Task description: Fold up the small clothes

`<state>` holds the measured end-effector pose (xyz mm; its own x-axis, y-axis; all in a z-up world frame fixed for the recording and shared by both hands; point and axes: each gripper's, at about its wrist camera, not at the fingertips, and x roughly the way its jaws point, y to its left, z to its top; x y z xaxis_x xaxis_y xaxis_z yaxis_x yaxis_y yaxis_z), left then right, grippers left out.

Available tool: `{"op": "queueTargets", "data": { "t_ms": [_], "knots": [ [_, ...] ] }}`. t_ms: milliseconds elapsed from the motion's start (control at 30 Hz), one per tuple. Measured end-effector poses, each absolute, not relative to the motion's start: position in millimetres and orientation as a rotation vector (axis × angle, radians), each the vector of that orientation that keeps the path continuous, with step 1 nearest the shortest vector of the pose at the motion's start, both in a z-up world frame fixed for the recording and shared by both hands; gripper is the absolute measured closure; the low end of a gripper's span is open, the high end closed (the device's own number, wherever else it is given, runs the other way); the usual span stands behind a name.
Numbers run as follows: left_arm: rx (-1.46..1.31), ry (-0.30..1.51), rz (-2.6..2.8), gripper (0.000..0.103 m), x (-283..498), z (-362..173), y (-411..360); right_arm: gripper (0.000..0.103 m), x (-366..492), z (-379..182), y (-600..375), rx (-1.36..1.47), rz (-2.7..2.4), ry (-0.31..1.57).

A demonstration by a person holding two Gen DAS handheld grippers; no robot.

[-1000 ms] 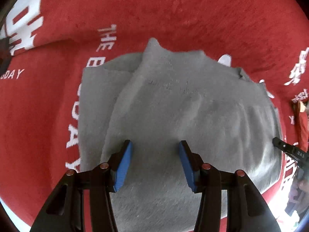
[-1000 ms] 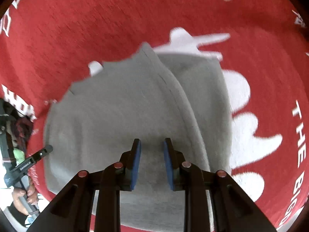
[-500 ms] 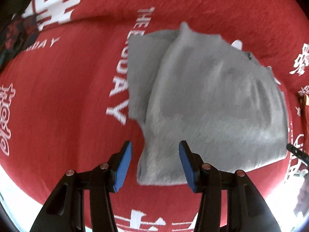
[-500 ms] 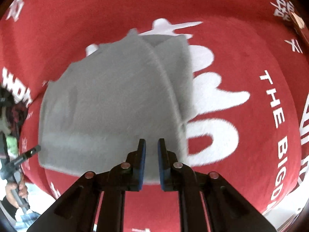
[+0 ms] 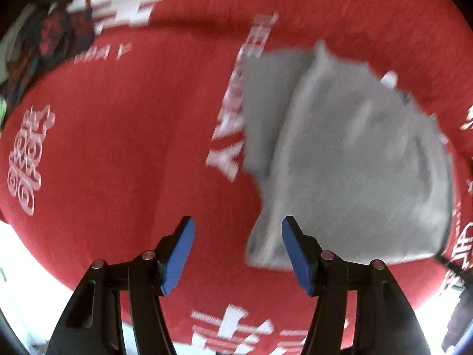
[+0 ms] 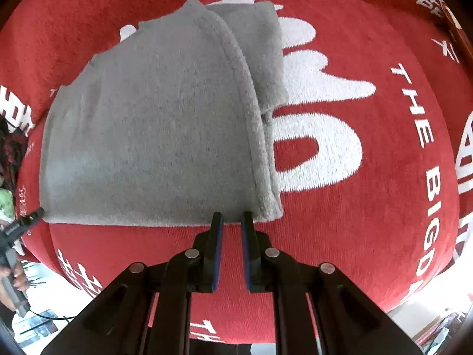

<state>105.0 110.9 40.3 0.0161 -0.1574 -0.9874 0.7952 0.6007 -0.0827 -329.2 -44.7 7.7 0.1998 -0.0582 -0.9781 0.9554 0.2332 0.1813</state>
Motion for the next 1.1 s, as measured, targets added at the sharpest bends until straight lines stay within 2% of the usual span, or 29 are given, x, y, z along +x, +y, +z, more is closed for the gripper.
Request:
{"op": "queueTargets", "data": {
  "t_ms": [33, 67, 133, 333, 467, 633, 1100],
  "knots": [
    [0.581, 1.342, -0.844, 0.044, 106.9, 46.1, 102.8, 0.089, -329.8, 6.6, -43.3, 1.077, -0.942, 1.113],
    [0.558, 1.326, -0.891, 0.059, 109.4, 52.6, 90.6, 0.088, -329.3, 4.9, -42.6, 1.084, -0.942, 1.121],
    [0.531, 1.327, -0.97, 0.07, 114.1, 56.6, 62.6, 0.088, -328.6, 1.6, -41.2, 1.084, -0.945, 1.131],
    [0.462, 1.355, -1.101, 0.07, 115.5, 39.9, -24.0, 0.088, -331.5, 13.7, -40.4, 1.096, -0.947, 1.094],
    [0.47, 1.416, -1.054, 0.07, 122.5, 11.5, -45.4, 0.088, -332.0, 31.5, -42.0, 1.102, -0.936, 1.036],
    [0.374, 1.487, -0.999, 0.07, 140.6, 1.6, -37.2, 0.088, -327.7, 41.2, -45.7, 1.117, -0.913, 0.989],
    [0.648, 1.408, -0.903, 0.07, 86.1, 37.7, 0.1, 0.088, -308.0, 48.7, -51.8, 1.164, -0.849, 0.958]
  ]
}}
